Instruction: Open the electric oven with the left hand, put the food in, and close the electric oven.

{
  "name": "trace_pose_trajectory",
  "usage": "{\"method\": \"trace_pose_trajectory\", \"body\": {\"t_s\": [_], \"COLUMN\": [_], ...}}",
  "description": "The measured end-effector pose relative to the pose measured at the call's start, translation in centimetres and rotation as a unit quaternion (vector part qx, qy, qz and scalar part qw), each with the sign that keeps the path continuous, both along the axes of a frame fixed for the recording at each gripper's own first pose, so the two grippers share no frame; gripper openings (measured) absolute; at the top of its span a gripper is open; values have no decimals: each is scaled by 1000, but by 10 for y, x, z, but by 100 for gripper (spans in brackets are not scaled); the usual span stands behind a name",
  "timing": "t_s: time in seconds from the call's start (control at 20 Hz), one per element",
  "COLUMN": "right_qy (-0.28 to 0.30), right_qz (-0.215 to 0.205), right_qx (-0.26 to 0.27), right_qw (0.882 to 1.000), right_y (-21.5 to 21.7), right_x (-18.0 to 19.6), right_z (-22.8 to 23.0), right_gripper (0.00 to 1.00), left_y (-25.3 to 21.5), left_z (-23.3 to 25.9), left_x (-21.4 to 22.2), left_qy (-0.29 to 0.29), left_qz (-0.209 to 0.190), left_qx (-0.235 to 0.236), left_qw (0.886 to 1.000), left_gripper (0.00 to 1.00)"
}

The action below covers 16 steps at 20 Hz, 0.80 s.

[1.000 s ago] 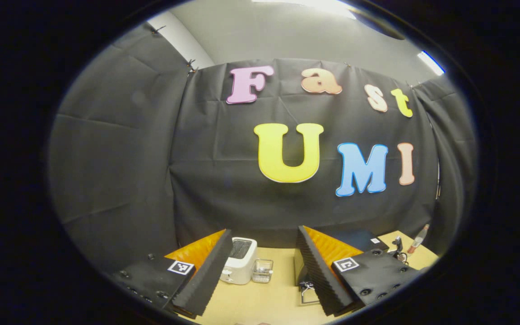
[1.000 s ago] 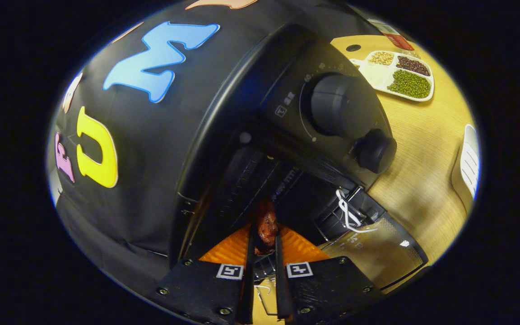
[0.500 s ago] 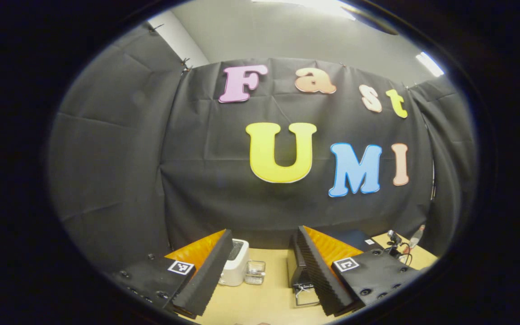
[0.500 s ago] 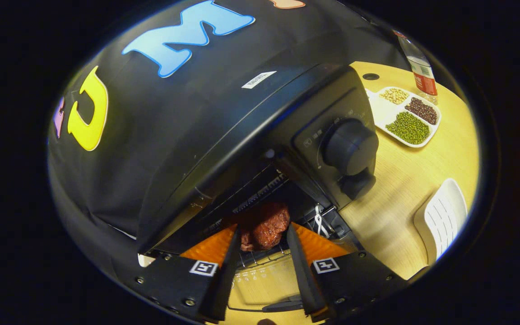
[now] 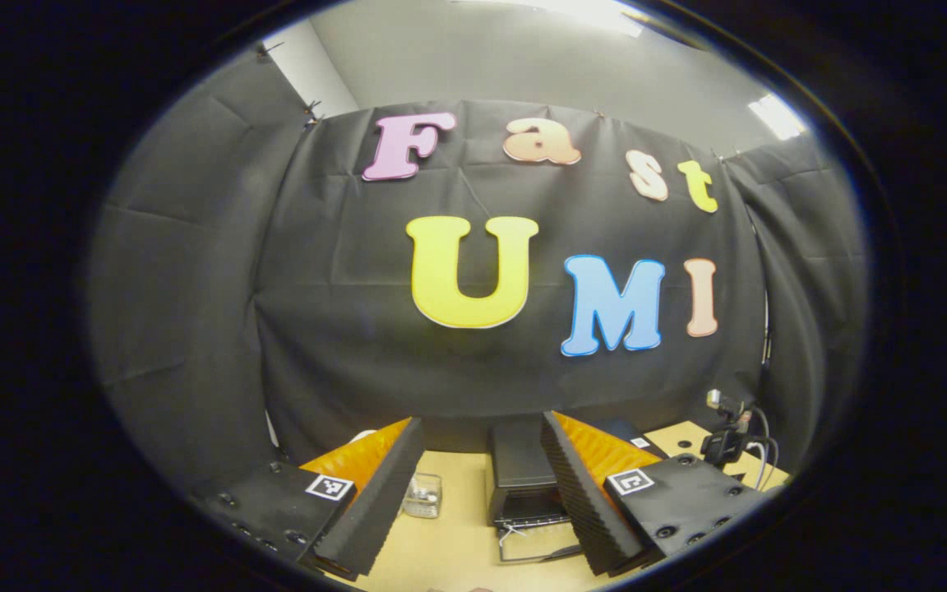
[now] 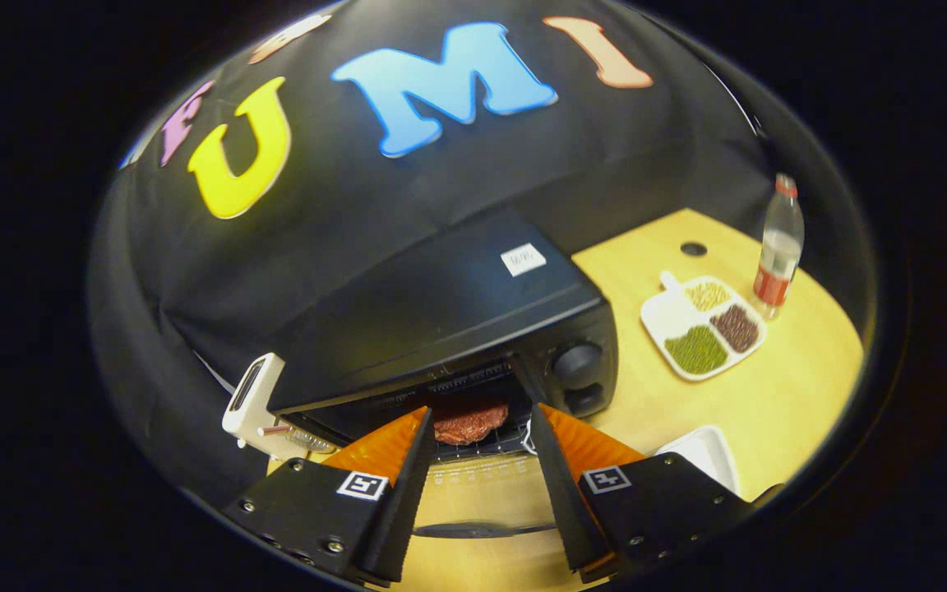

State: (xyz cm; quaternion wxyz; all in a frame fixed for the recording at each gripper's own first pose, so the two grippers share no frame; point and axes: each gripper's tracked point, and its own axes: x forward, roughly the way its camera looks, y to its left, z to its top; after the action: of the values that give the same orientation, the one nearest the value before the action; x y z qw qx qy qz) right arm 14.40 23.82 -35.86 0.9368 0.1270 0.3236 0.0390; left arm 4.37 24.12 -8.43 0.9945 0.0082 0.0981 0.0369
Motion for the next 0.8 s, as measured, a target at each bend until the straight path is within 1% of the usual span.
{"method": "trace_pose_trajectory", "body": {"t_s": [0.15,0.3,0.4,0.45,0.5,0.6,0.65,0.7,0.8], "right_qy": [-71,-146,-197,-216,-231,-254,-271,-286,-314], "right_qz": [21,20,19,17,17,15,15,14,7], "right_qx": [-43,-69,-64,-67,-70,-75,-75,-77,-90], "right_qw": [996,987,978,974,970,964,960,955,945], "right_y": [-23,-49,-61,-69,-78,-93,-98,-103,-117], "right_x": [-13,-23,-34,-38,-42,-52,-58,-62,-66], "right_z": [60,132,183,204,223,254,272,287,309], "right_gripper": [71,71,71,71,71,71,73,81,96], "left_y": [-27,-54,-74,-83,-92,-112,-121,-129,-144], "left_z": [-6,-3,2,3,3,6,7,11,18], "left_x": [6,13,17,19,21,20,21,21,21], "left_qy": [3,-2,-8,-10,-12,-14,-15,-17,-26], "left_qz": [-16,-29,-37,-40,-44,-50,-52,-54,-56], "left_qx": [-1,0,-2,-2,-2,-1,-2,-3,-6], "left_qw": [1000,1000,999,999,999,999,999,998,998], "left_gripper": [96,96,96,100,96,96,96,93,96]}}
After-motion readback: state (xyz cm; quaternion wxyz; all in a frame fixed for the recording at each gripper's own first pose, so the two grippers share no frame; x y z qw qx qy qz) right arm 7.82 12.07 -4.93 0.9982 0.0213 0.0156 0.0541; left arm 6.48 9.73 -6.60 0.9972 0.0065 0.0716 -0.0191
